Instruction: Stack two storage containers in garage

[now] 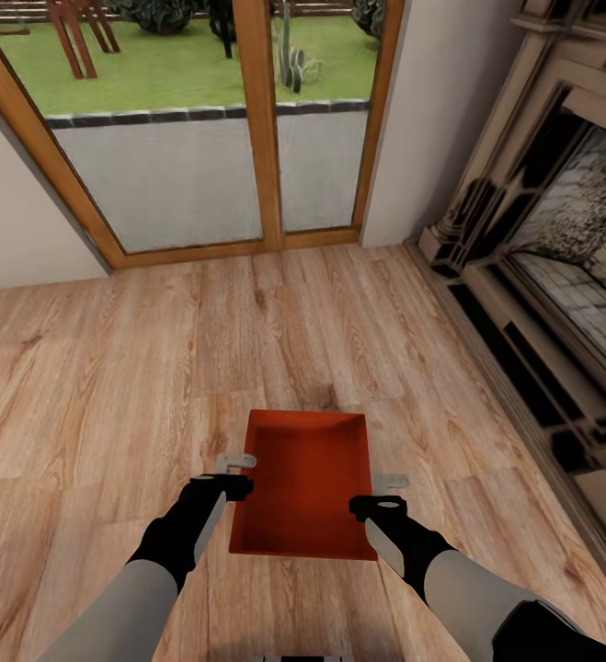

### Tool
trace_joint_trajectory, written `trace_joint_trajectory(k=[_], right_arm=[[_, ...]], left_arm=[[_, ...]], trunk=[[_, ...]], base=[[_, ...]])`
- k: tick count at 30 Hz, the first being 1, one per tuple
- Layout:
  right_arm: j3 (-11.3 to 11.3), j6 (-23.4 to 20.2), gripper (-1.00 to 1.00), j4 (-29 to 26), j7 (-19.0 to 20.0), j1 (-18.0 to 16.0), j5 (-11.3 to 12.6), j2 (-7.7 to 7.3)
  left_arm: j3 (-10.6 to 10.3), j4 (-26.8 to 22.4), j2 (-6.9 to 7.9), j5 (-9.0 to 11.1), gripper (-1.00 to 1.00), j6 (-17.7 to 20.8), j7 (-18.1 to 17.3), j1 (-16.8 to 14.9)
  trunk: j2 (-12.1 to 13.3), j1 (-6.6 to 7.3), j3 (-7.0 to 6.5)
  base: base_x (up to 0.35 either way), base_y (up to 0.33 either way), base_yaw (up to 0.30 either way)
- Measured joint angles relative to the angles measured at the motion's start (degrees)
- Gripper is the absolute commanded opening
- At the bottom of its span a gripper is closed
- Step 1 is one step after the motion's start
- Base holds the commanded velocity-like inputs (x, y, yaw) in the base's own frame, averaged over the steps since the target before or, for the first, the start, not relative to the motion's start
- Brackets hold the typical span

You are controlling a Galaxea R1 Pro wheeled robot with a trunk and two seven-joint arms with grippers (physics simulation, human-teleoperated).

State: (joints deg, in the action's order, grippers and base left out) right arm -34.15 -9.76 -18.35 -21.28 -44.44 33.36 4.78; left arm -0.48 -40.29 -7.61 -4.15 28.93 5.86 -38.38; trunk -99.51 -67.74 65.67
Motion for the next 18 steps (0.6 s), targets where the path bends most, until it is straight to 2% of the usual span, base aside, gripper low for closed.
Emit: trace_joint_trajectory(k=[9,12,18], right_arm=[[0.0,0.0,1.0,0.01,0.0,0.0,0.0,-0.05],[0.0,0.0,1.0,0.01,0.11,0.0,0.0,-0.08],[0.0,0.0,1.0,0.01,0.17,0.0,0.0,-0.1]], left_arm=[[0.07,0.04,-0.02,-0.39,1.0,-0.03,-0.09,0.02],[0.07,0.04,-0.02,-0.4,1.0,-0.01,-0.09,0.02],[0.08,0.05,-0.1,-0.32,1.0,-0.02,-0.15,0.02]], trunk=[[-3.6,-1.97,1.61],[-3.61,-1.98,1.62],[-6.0,-3.29,2.69]], base=[[0.0,0.0,0.0],[0.0,0.0,0.0],[0.0,0.0,0.0]])
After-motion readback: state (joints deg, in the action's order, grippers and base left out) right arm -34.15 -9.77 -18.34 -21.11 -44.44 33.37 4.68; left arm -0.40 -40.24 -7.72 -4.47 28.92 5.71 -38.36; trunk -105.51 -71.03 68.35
